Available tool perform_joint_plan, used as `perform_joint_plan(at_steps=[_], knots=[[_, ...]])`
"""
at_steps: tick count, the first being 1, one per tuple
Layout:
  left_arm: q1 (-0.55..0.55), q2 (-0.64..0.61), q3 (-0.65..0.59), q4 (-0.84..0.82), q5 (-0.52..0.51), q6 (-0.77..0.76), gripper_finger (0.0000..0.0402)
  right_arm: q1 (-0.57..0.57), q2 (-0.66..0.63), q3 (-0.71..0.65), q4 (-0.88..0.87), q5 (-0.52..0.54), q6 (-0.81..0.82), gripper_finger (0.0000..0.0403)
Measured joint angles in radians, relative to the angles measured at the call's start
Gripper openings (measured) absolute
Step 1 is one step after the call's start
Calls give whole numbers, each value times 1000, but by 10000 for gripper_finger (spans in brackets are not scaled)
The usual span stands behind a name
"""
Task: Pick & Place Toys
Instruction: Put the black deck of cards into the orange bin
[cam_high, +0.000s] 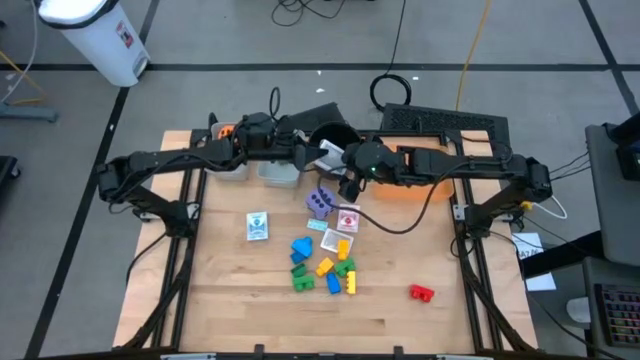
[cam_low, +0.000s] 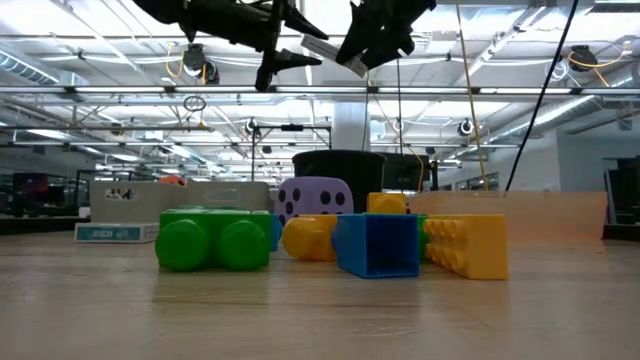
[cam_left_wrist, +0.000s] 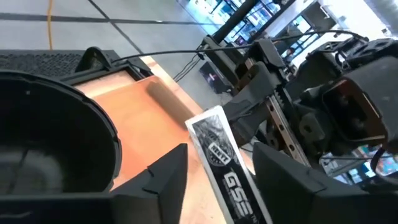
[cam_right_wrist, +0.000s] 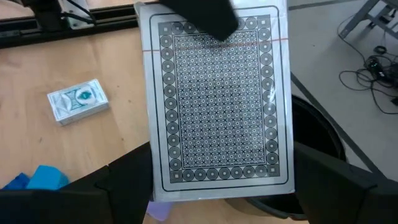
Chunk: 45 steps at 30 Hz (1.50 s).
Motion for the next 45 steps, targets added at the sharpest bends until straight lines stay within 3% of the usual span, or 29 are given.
perform_joint_plan(at_steps=[11,29,45], knots=[[12,0,0,-5,36,-15,103,0,0,-1,7,13,-61,318],[36,1,0,77,72,8,97,-7,-53,2,32,3,-169,318],[27,-2,1,166,57,73,97,-25,-56,139,-80,32,-316,318]])
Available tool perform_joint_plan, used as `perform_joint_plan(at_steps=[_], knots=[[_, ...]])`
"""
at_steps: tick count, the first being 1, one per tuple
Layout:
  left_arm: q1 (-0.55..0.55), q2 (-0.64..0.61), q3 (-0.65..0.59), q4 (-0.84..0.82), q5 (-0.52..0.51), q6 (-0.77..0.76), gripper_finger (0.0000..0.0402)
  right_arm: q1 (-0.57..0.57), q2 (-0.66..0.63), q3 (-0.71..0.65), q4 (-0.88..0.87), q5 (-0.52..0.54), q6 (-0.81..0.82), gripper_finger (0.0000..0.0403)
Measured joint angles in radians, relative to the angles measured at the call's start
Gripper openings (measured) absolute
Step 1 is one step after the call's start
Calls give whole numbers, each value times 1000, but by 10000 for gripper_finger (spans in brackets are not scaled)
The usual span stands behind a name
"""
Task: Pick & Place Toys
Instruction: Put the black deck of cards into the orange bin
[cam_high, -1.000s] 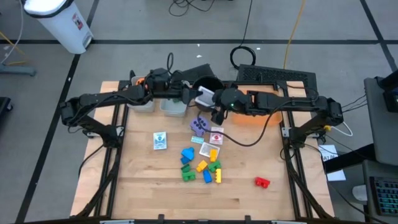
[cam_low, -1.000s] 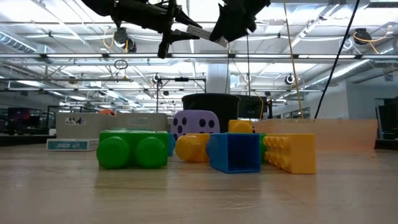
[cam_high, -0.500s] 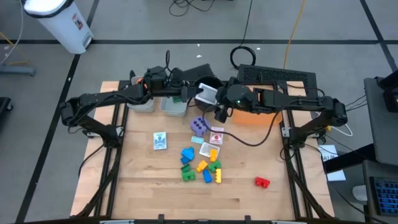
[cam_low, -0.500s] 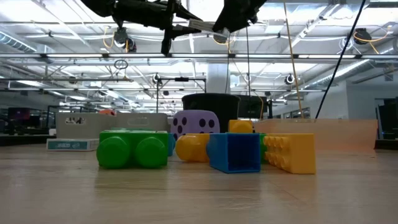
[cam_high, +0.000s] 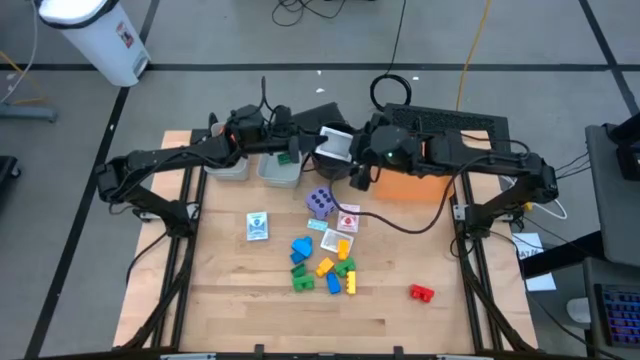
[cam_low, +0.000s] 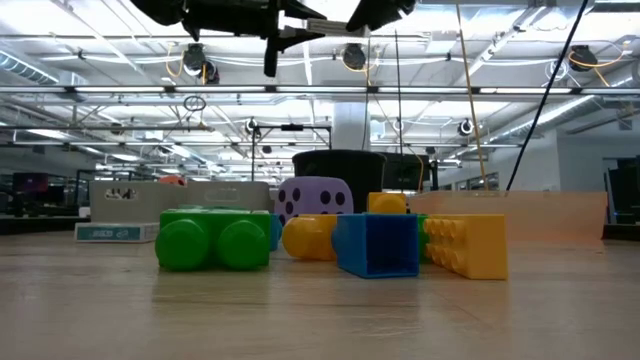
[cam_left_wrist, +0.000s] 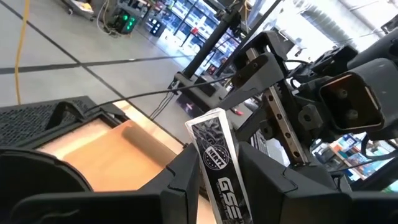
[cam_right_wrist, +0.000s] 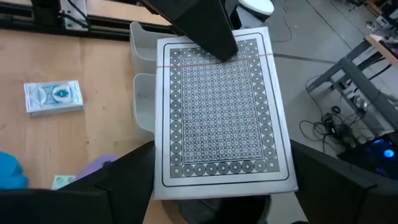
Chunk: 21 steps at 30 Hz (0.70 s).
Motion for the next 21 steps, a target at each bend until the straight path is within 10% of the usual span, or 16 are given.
perform_joint_plan(at_steps=[21], knots=[[-35,3,-3,86,-32,43,95,-1,7,14,-68,15,2,356]])
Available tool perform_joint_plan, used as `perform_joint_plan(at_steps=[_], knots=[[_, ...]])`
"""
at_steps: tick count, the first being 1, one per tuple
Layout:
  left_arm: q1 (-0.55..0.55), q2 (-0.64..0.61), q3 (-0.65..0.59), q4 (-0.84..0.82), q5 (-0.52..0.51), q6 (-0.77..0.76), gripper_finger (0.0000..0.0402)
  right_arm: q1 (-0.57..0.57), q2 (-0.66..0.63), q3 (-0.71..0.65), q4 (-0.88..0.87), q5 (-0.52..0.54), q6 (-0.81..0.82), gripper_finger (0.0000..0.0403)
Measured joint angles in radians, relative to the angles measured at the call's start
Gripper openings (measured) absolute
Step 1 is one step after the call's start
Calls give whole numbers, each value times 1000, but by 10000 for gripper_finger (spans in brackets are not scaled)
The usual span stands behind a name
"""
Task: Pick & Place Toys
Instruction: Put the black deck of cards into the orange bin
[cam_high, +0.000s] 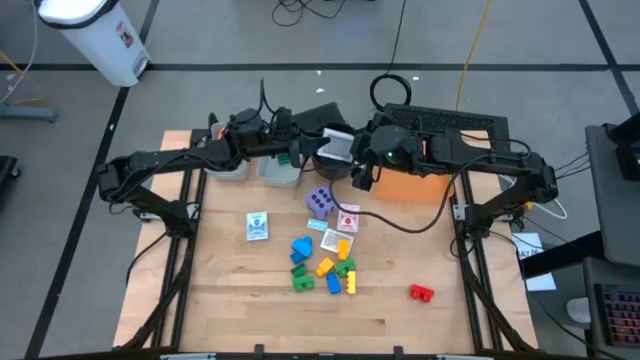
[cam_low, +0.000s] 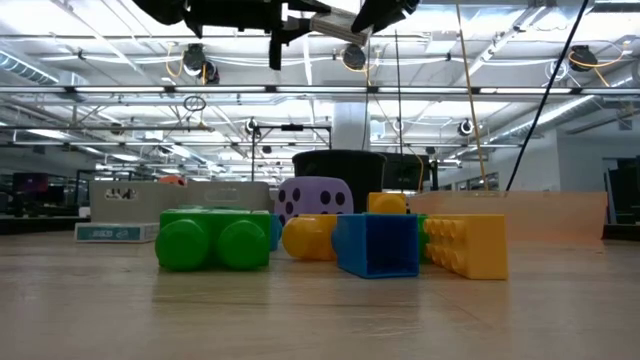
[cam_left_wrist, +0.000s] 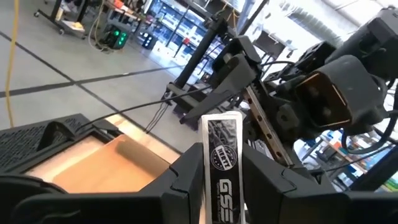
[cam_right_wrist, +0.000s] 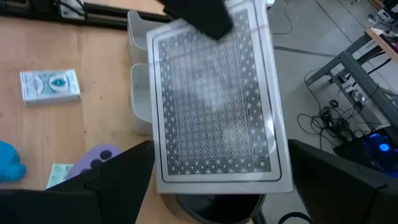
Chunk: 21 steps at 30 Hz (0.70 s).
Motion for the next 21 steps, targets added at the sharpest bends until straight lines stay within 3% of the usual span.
perform_joint_plan(at_steps=[6,11,21], knots=[[-14,0,0,-4,-13,-16,92,-2,0,0,-5,8,-45,357],[-18,-1,0,-14,-23,-11,66,-4,0,0,1,25,-61,357],[-18,-3,2,-42,-12,-6,66,-2,1,-3,45,28,-119,339]])
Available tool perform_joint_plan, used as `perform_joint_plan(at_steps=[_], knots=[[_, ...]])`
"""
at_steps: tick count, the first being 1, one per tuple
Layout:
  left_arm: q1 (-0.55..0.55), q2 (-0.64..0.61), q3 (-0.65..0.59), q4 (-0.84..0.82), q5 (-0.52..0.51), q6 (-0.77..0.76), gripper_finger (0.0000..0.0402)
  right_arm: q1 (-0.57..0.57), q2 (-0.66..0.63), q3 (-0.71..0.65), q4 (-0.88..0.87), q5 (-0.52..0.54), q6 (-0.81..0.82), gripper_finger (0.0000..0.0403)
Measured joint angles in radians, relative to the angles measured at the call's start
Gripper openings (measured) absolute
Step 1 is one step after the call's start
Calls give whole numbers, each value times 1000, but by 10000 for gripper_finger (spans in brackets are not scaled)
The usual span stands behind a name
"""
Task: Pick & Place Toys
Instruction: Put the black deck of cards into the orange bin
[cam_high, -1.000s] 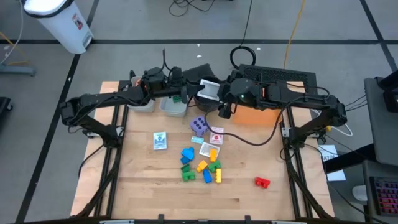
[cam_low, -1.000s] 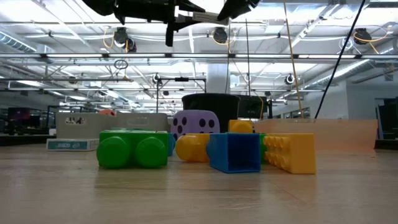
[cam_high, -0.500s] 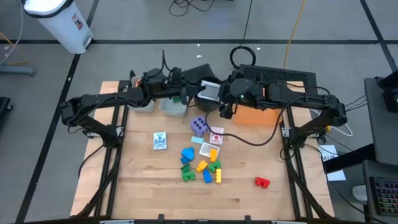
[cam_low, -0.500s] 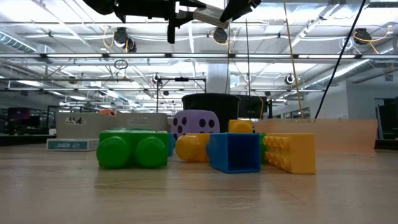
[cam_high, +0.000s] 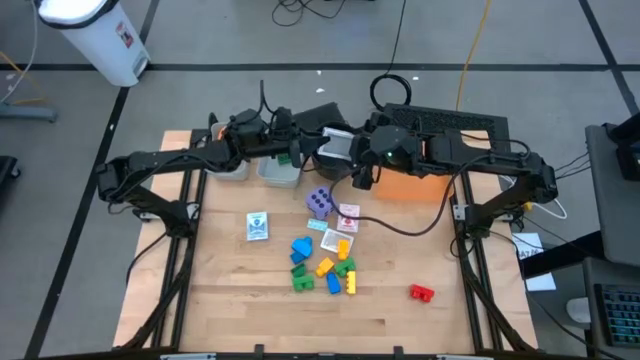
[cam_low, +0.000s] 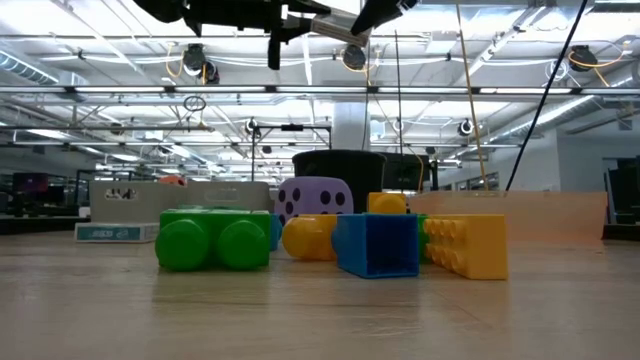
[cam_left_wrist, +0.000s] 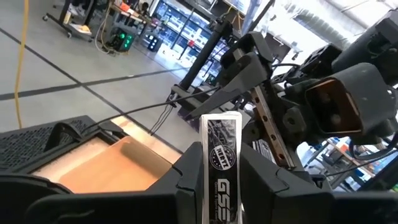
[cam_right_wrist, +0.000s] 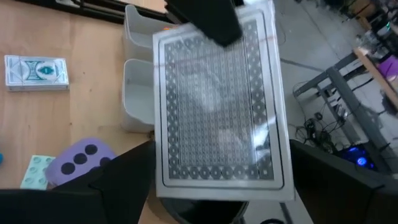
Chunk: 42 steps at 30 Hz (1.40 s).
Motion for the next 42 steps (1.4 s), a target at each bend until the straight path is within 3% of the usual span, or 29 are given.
perform_joint_plan(at_steps=[7,21,34,42], knots=[[18,5,-2,-25,15,-7,66,27,-23,2,60,104,-68,334],[30,7,-1,2,-89,-62,66,54,27,1,100,85,-98,332],[27,25,0,25,-82,-88,66,45,64,1,164,163,-115,356],[28,42,42,26,-81,-106,66,36,63,1,164,153,-61,356]])
